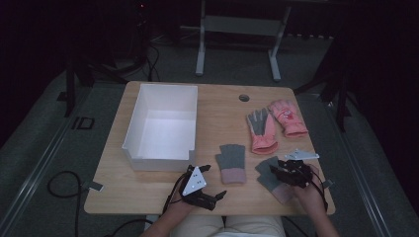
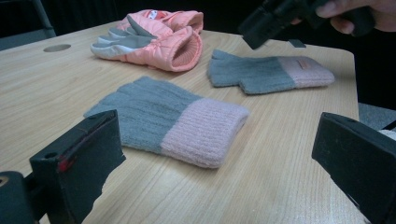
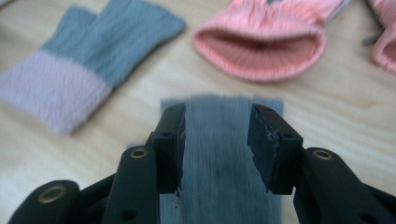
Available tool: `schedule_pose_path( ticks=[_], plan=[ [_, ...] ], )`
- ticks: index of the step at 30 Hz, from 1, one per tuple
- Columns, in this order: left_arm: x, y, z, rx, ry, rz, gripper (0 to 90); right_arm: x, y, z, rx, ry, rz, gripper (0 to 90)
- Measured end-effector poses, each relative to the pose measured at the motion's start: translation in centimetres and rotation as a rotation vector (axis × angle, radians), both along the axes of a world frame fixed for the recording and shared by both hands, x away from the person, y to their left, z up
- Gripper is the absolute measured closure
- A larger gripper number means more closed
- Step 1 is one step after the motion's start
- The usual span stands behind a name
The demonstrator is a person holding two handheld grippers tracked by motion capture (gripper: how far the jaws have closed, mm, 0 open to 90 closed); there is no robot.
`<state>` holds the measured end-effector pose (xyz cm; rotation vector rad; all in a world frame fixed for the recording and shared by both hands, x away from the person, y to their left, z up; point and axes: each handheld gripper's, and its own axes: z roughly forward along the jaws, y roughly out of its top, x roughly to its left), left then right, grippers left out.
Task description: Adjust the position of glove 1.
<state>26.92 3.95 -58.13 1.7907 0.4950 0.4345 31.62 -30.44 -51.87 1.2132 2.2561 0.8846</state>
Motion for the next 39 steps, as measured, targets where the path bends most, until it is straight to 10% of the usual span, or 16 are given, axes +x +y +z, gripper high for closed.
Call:
schedule_pose_path(
  ticks=[9,12,17,23,29,39],
  plan=[
    [-0.1,0.0,0.0,0.003,-0.011,0.004,1.4,-0.3,-0.3,-3.1,-0.097,0.042,0.032,57.5],
    [-0.1,-0.1,0.0,0.004,-0.013,0.002,1.4,-0.2,-0.5,-3.4,-0.052,0.041,0.012,65.8],
    [-0.1,0.0,0.0,0.000,-0.011,0.001,1.4,-0.4,-0.1,-3.4,-0.050,0.036,-0.053,83.9],
    [-0.1,0.0,0.0,-0.003,-0.012,0.001,1.4,-1.2,-0.6,-1.5,-0.006,-0.004,-0.156,85.2],
    [-0.1,0.0,0.0,-0.008,-0.011,0.008,1.4,-1.6,-2.5,1.2,0.073,-0.054,-0.368,85.1],
    [-0.1,0.0,0.0,-0.008,-0.012,0.004,1.4,0.3,-3.5,0.1,0.054,-0.035,-0.435,85.0]
  ],
)
